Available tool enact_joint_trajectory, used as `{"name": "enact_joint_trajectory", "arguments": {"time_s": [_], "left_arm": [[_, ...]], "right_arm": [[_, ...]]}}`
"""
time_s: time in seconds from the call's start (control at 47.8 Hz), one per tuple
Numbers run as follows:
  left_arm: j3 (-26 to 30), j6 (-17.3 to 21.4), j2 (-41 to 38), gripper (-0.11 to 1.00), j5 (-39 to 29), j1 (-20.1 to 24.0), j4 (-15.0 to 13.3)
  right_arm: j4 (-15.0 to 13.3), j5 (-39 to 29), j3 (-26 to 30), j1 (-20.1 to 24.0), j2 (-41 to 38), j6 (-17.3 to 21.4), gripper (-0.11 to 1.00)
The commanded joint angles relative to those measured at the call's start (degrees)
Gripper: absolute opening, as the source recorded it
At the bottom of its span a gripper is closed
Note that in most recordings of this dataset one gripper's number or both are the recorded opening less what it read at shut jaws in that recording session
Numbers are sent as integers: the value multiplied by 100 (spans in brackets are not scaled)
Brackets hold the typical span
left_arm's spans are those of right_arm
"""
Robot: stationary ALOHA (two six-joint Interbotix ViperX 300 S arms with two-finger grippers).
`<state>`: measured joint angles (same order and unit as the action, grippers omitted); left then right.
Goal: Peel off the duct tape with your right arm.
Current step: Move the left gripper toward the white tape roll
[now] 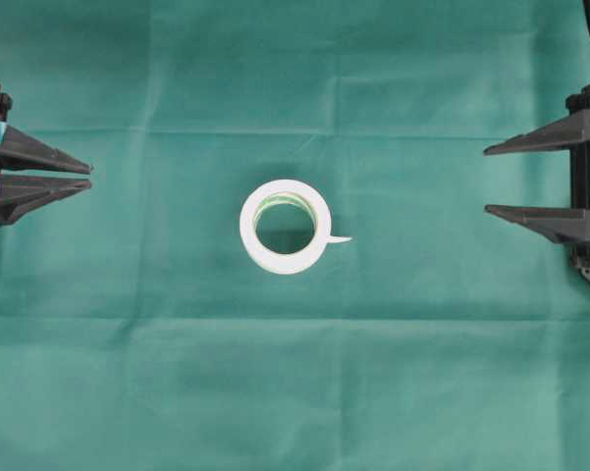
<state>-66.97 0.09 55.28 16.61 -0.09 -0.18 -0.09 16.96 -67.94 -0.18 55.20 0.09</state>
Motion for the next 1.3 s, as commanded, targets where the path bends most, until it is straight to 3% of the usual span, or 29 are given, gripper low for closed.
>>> {"name": "enact_joint_trajectory", "arguments": {"time_s": [0.0, 0.042, 0.167, 0.628, 0.774, 0.921, 1.004, 1.276], "left_arm": [[26, -53, -53, 24, 53, -62, -79], [18, -70, -53, 22, 53, -70, -79], [-26, -141, -53, 1, 70, -79, -79], [-132, -290, -466, 2, 457, -185, -79], [-88, -246, -729, 29, 633, -264, -79], [9, -255, -835, 73, 650, -281, -88], [79, -255, -879, 92, 650, -281, -79], [510, -229, -1459, 95, 659, -281, -79]], "right_arm": [[0, 18, 53, -9, -53, -26, 24], [-9, 9, 26, -18, -62, -44, 22], [0, 35, -79, -18, -88, -26, 1], [0, 79, -325, -18, -132, 0, -6], [0, 88, -360, -18, -141, 35, 14], [0, 123, -369, -18, -149, 88, 55], [0, 123, -369, -18, -158, 88, 74], [0, 290, -343, -18, -316, 88, 73]]}}
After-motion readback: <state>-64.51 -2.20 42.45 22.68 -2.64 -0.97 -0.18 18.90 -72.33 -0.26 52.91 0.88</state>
